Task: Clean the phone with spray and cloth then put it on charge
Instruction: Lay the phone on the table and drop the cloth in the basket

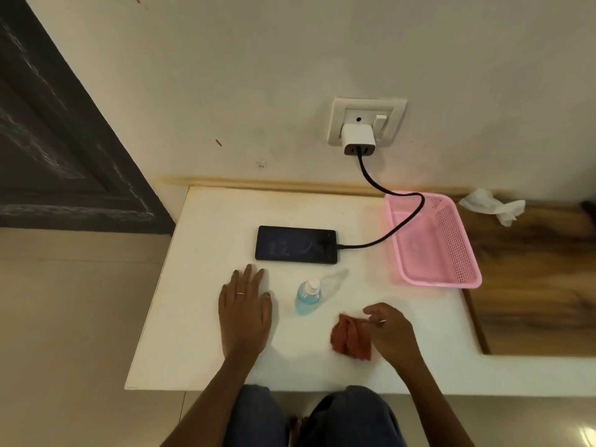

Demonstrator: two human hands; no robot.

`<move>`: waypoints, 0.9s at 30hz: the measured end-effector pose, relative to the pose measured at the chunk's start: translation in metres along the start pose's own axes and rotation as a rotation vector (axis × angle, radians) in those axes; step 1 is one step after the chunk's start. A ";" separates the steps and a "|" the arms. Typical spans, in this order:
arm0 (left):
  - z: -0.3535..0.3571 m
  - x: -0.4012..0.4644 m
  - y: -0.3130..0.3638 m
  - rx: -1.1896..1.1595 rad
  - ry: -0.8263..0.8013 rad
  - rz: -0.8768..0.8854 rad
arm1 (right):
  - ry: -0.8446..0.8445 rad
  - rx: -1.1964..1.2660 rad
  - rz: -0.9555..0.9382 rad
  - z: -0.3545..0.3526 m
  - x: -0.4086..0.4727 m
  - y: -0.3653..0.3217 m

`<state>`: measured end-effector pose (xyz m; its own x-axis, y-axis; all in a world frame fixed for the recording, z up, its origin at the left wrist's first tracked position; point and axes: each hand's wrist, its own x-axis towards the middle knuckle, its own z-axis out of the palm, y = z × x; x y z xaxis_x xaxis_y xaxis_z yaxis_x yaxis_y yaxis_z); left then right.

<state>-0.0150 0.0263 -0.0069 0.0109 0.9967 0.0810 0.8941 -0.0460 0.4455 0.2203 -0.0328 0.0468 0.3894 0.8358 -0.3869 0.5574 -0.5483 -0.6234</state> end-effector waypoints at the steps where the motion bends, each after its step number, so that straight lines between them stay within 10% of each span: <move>1: 0.001 0.000 0.001 0.017 -0.014 -0.002 | 0.012 -0.012 0.000 0.003 -0.003 0.003; 14: 0.004 0.001 -0.001 0.034 -0.010 -0.017 | -0.007 0.031 0.024 0.009 -0.007 0.009; 27: 0.004 0.001 0.000 0.038 -0.013 -0.039 | 0.028 0.609 0.109 -0.010 -0.014 -0.002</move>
<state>-0.0132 0.0276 -0.0105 -0.0184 0.9985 0.0522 0.9102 -0.0049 0.4141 0.2208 -0.0434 0.0599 0.4443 0.7702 -0.4576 -0.0026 -0.5096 -0.8604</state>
